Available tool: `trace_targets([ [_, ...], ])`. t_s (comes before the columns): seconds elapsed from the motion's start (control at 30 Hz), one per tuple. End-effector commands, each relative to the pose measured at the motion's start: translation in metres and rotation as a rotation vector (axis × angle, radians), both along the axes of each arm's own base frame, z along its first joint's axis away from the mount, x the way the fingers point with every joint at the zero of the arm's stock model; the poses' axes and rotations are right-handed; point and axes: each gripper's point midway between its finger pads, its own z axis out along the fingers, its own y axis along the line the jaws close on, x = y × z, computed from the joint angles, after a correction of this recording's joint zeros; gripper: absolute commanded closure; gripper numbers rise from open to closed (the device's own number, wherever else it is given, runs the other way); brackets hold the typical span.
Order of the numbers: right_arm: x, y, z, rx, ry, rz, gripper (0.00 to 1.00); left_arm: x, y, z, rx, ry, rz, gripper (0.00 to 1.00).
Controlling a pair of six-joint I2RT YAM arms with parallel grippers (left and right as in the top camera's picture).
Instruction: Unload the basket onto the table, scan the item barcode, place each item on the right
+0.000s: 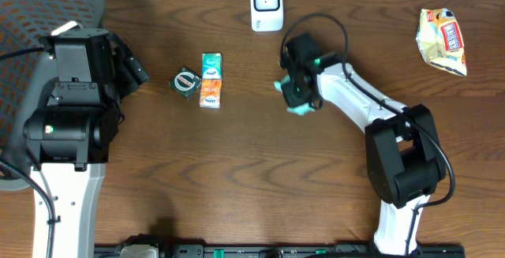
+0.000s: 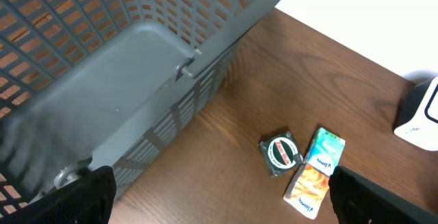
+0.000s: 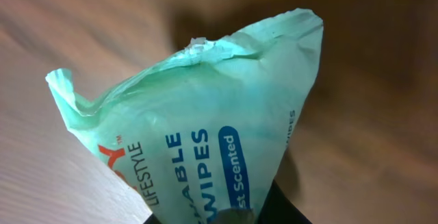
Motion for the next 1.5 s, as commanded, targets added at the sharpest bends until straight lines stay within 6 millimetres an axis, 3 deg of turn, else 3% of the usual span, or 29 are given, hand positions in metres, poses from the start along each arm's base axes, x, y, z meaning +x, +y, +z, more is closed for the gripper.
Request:
trace_targets([
  [0.0, 0.036, 0.021, 0.041, 0.088, -0.133, -0.056, 0.99, -0.002, 0.003, 0.007, 0.003, -0.021, 0.014, 0.02],
  [0.13, 0.082, 0.046, 0.087, 0.225, -0.340, -0.110, 0.99, -0.002, 0.003, 0.007, 0.003, -0.021, 0.014, 0.02],
  [0.23, 0.109, 0.053, 0.115, 0.309, -0.472, -0.176, 0.99, -0.002, 0.003, 0.007, 0.003, -0.021, 0.014, 0.02],
  [0.47, 0.151, 0.070, 0.172, 0.414, -0.644, -0.177, 0.99, -0.002, 0.003, 0.007, 0.003, -0.021, 0.014, 0.02],
  [0.53, 0.162, 0.072, 0.179, 0.413, -0.661, -0.171, 0.99, -0.002, 0.003, 0.007, 0.003, -0.021, 0.014, 0.02],
  [0.63, 0.185, 0.073, 0.177, 0.403, -0.651, -0.184, 0.99, -0.002, 0.003, 0.007, 0.003, -0.021, 0.014, 0.02],
  [0.73, 0.222, 0.065, 0.146, 0.326, -0.653, -0.238, 0.99, -0.002, 0.003, 0.007, 0.003, -0.021, 0.014, 0.02],
  [0.83, 0.239, 0.059, 0.127, 0.314, -0.664, -0.262, 0.99, -0.002, 0.003, 0.007, 0.003, -0.021, 0.014, 0.02],
  [1.0, 0.249, 0.052, 0.112, 0.311, -0.678, -0.278, 0.99, -0.002, 0.003, 0.007, 0.003, -0.021, 0.014, 0.02],
  [1.17, 0.249, 0.051, 0.114, 0.311, -0.678, -0.278, 0.99, -0.002, 0.003, 0.007, 0.003, -0.021, 0.014, 0.02],
  [1.3, 0.251, 0.039, 0.132, 0.306, -0.698, -0.299, 0.99, -0.002, 0.003, 0.007, 0.003, -0.021, 0.014, 0.02],
  [1.4, 0.249, 0.014, 0.160, 0.299, -0.717, -0.332, 0.99, -0.002, 0.003, 0.007, 0.003, -0.021, 0.014, 0.02],
  [1.47, 0.246, -0.012, 0.175, 0.262, -0.718, -0.376, 0.99, -0.002, 0.003, 0.007, 0.003, -0.021, 0.014, 0.02],
])
